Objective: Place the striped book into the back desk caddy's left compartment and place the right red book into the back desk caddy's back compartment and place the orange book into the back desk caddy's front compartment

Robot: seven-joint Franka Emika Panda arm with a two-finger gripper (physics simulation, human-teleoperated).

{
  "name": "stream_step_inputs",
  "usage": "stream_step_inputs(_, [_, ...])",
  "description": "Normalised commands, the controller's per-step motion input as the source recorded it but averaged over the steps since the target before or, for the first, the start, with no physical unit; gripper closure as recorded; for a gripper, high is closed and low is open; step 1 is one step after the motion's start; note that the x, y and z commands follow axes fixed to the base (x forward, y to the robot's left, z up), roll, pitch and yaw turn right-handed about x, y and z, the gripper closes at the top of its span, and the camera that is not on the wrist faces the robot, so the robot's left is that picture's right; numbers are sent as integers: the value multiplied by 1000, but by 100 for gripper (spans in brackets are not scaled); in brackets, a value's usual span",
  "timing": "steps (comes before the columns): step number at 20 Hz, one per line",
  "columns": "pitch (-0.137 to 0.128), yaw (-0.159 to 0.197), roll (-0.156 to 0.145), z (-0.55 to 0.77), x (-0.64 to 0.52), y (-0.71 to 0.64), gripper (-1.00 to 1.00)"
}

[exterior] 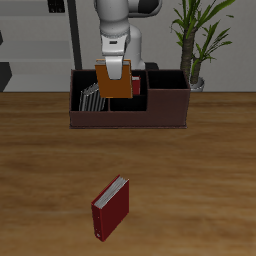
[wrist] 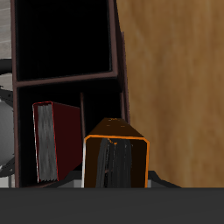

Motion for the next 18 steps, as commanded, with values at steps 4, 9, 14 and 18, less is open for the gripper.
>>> stream_step_inputs(4, [-19,101,-23,39,53,39,100])
stream_step_inputs(9, [-16,96,12,-42,-66,109,100])
stream_step_inputs(14, [4,17,22,-24,-18,100,100])
stream_step_inputs(18, [7,18,16,-102,-18,42,100])
